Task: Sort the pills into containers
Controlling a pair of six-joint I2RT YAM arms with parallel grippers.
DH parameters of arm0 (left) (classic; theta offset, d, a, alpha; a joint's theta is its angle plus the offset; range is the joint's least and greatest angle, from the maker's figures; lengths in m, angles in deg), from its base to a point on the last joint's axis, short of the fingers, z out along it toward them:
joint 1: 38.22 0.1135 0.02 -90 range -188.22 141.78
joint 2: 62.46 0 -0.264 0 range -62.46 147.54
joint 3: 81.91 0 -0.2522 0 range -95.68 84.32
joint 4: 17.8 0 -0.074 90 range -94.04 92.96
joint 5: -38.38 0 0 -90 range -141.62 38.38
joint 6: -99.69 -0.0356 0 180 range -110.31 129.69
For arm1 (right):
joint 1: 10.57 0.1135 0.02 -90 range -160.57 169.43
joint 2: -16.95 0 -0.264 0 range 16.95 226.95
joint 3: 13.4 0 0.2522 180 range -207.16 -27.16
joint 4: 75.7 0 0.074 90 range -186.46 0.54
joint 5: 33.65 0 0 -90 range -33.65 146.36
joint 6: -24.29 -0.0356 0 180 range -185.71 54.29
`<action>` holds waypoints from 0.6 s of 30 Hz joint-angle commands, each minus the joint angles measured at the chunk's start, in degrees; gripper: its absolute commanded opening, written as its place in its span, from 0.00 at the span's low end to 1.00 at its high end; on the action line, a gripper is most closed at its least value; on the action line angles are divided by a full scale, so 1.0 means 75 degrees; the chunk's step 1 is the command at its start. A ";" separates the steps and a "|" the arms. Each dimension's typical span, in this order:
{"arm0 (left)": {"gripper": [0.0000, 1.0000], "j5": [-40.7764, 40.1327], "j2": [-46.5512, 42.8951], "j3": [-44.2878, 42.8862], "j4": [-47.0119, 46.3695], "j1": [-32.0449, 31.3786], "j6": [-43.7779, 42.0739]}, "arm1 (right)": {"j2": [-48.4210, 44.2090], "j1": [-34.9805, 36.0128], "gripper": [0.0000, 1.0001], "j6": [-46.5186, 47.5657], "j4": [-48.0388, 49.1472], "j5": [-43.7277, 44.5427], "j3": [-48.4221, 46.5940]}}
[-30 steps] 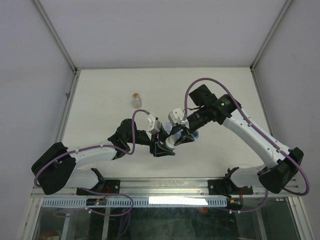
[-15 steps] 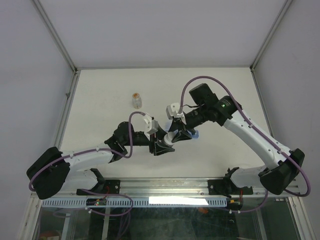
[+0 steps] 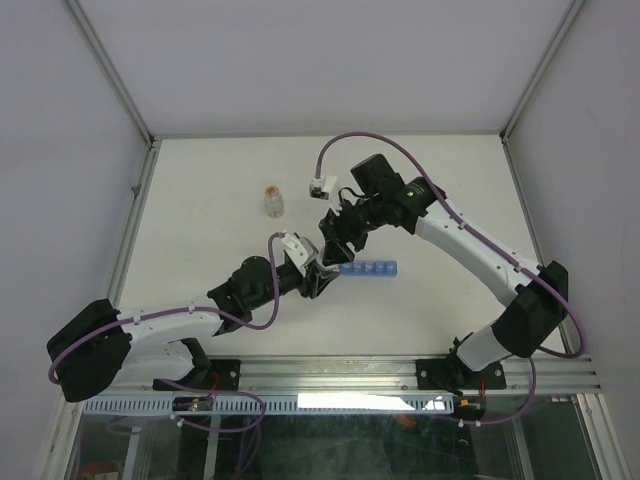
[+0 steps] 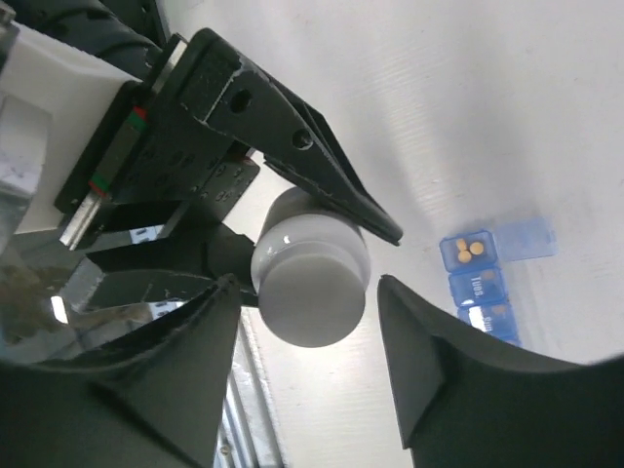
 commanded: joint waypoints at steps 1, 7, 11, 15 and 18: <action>0.00 -0.0793 -0.0173 0.0191 -0.1463 -0.0038 -0.0175 | -0.0141 -0.0215 0.70 -0.0351 -0.0331 -0.0392 -0.0896; 0.00 -0.0393 -0.0456 0.0796 -0.1682 -0.0037 -0.0067 | -0.0544 -0.0884 0.91 0.0955 -0.0820 -0.1330 -0.1254; 0.00 0.0280 -0.0783 0.1036 -0.1780 0.0011 0.0071 | -0.0919 -0.1049 0.99 0.2588 -0.1591 -0.1777 -0.1296; 0.00 0.2254 -0.0781 0.0827 -0.1557 0.0412 0.0448 | -0.1378 -0.1041 0.99 0.5012 -0.2369 -0.3223 -0.0816; 0.00 0.3847 -0.0491 0.0422 -0.1171 0.0792 0.0738 | -0.1685 -0.1007 0.99 0.8152 -0.3356 -0.4045 -0.0082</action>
